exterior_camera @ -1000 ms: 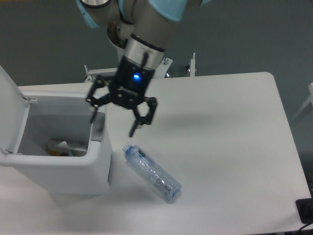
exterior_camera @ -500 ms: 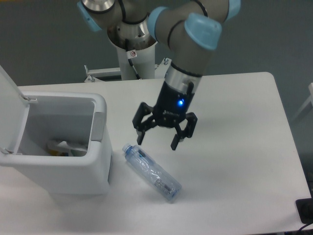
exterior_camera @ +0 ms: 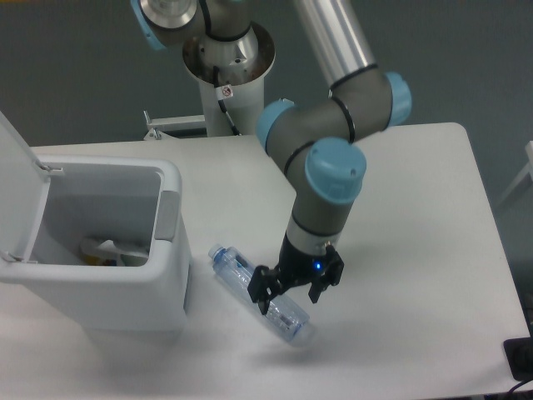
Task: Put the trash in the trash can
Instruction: 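Move the open gripper back over the clear water bottle, then rotate the gripper and lower it around the bottle's middle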
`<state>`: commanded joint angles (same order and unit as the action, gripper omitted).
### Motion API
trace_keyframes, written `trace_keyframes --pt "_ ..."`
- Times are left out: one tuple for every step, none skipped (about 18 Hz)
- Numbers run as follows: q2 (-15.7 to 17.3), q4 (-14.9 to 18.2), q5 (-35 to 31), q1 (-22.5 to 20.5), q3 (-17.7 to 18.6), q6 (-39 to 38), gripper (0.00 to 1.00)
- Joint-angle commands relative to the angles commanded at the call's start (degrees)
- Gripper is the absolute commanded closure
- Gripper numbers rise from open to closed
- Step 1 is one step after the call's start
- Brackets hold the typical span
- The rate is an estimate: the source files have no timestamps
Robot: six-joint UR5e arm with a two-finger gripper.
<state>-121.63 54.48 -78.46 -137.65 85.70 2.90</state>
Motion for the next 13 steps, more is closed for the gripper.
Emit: trace_keyframes --pt "-0.79 1.06 -0.89 0.27 -0.79 -0.79 0.01" --pt "-1.59 2.89 -1.34 0.27 -1.84 -1.4 0.01" --pt "-2.29 5.44 -1.43 0.36 -2.98 -1.41 0.03" --pt "-3.34 8.16 -1.52 0.62 -4.21 -1.5 0.04" --pt "-4.57 10.8 -2.13 1.06 -5.44 -1.5 0.04" --pt "-5.89 12.65 -4.74 1.76 -6.67 -1.67 0.04" --pt "-6.51 12.75 -5.55 2.46 -7.47 -2.02 0.04" --pt "-6.86 12.67 -5.56 2.47 -7.83 -2.81 0.04" --pt "-6.95 12.67 -5.65 2.47 -7.83 -3.25 0.04" --pt "-6.95 12.67 -5.65 2.56 -7.83 -3.26 0.04" --pt "-7.04 12.67 -5.65 2.56 -7.74 -3.34 0.05" --pt "-7.13 12.58 -5.91 2.56 -7.65 -3.34 0.06" --pt "-7.39 12.58 -6.61 2.65 -7.74 -3.34 0.07"
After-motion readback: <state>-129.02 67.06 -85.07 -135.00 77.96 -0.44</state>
